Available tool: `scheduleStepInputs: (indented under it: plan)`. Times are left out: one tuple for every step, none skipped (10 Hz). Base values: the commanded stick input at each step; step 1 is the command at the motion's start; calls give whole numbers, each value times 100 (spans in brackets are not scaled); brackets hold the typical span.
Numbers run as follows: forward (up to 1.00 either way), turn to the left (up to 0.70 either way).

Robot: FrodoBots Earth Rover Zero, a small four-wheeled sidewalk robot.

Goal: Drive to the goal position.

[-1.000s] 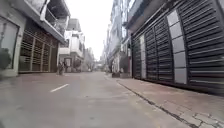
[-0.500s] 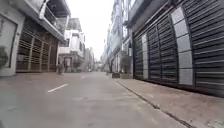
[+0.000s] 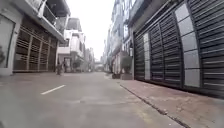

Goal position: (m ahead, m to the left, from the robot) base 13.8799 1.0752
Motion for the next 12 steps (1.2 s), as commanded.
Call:
scheduleStepInputs:
  plan:
    - [47, 1]
    - [47, 1]
    - [47, 1]
    - [47, 1]
    - [47, 1]
    - [47, 1]
    - [47, 1]
    - [47, 1]
    - [47, 1]
    - [47, 1]
    - [47, 1]
    - [47, 1]
